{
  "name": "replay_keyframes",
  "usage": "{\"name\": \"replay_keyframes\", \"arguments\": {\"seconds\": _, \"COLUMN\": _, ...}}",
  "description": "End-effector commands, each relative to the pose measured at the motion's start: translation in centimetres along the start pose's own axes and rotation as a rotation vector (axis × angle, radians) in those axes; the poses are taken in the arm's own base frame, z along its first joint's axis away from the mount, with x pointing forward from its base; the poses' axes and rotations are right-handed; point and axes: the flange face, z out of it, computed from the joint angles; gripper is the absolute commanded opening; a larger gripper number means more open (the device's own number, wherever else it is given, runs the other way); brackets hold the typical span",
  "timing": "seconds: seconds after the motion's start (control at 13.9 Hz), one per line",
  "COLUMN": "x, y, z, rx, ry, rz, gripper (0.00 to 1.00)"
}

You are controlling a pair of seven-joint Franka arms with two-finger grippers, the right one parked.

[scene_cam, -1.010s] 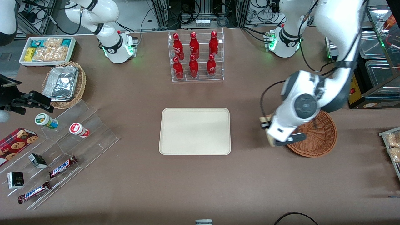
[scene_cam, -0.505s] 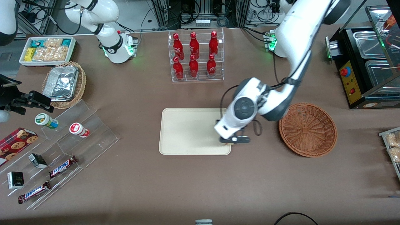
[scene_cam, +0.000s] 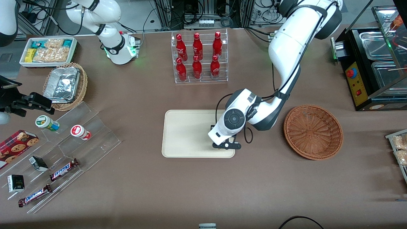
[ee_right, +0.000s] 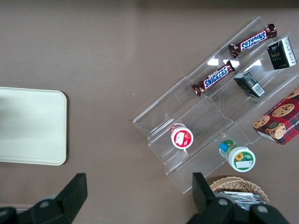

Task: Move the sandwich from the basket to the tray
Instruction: 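Lower the sandwich onto the tray and open the left gripper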

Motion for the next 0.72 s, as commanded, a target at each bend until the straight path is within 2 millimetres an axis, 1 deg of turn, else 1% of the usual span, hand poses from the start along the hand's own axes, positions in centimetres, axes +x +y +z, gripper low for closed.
{"name": "replay_keyframes", "arguments": {"seconds": 0.0, "x": 1.4, "y": 0.4, "z": 1.0, "rx": -0.017, "ry": -0.001, "rz": 0.001, "gripper": 0.39}}
{"name": "replay_keyframes", "arguments": {"seconds": 0.14, "x": 1.3, "y": 0.2, "z": 1.5, "rx": -0.006, "ry": -0.007, "rz": 0.006, "gripper": 0.41}}
{"name": "replay_keyframes", "arguments": {"seconds": 0.22, "x": 1.2, "y": 0.3, "z": 1.6, "rx": -0.004, "ry": -0.010, "rz": 0.007, "gripper": 0.46}}
{"name": "replay_keyframes", "arguments": {"seconds": 0.29, "x": 1.2, "y": 0.3, "z": 1.5, "rx": -0.005, "ry": -0.008, "rz": 0.006, "gripper": 0.62}}
{"name": "replay_keyframes", "arguments": {"seconds": 0.43, "x": 1.2, "y": 0.2, "z": 0.8, "rx": -0.003, "ry": -0.007, "rz": -0.031, "gripper": 0.75}}
{"name": "replay_keyframes", "arguments": {"seconds": 0.51, "x": 1.1, "y": 0.2, "z": -0.8, "rx": -0.004, "ry": 0.008, "rz": -0.034, "gripper": 0.84}}
{"name": "replay_keyframes", "arguments": {"seconds": 0.58, "x": 0.9, "y": -0.2, "z": -2.1, "rx": 0.006, "ry": 0.001, "rz": -0.050, "gripper": 0.95}}
{"name": "replay_keyframes", "arguments": {"seconds": 0.65, "x": 0.7, "y": -1.0, "z": -4.7, "rx": 0.012, "ry": 0.001, "rz": -0.071, "gripper": 0.99}}
